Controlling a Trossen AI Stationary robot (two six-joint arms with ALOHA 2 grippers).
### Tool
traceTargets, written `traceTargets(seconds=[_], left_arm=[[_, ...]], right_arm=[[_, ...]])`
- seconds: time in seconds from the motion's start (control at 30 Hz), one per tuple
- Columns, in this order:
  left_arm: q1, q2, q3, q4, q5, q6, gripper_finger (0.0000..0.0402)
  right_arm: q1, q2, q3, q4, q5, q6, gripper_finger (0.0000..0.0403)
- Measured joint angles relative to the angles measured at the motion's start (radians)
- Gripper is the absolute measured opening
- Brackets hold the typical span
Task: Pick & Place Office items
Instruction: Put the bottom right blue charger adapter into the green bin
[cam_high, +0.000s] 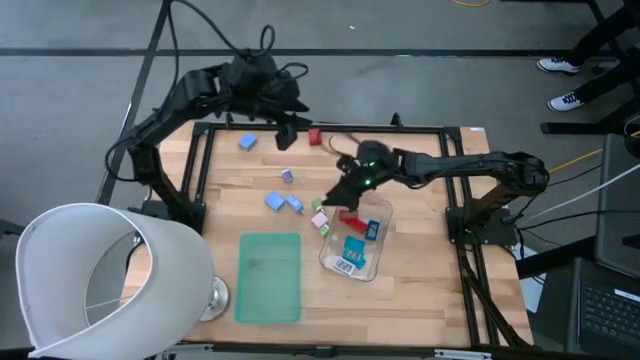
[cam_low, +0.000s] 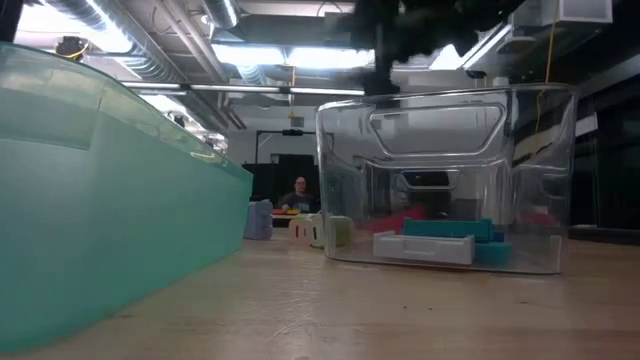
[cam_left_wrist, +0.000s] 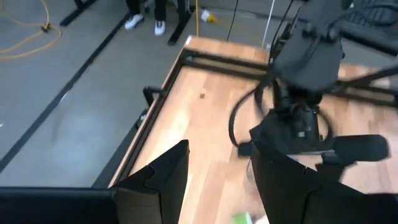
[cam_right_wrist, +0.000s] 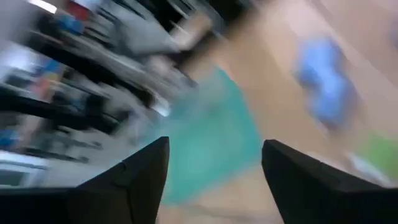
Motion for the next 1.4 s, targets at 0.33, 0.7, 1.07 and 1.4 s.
traceTargets(seconds=[0.33,0.7,1.07,1.4], left_arm=[[-0.009,-0.007,0.000,0.183,-0.004,-0.058,0.0171],[-0.009,-0.008,0.000,0.206,-0.013,-0.060,0.0171],[-0.007,-0.008,0.000,0.220,-0.016,-0.027,0.0171],[0.000,-0.008,0.000,0.160,-0.041,0.002,0.0171]], right_arm=[[-0.042,-0.336,0.000,0.087,-0.013,-0.028,0.0206],[-0.034,-0.541,0.000,0.028,-0.078,0.050,0.0201],[0.023,-0.592,-0.005,0.113,-0.198,-0.224,0.0201],[0.094,-1.040,-0.380,0.101,-0.008,-0.405,0.0200]])
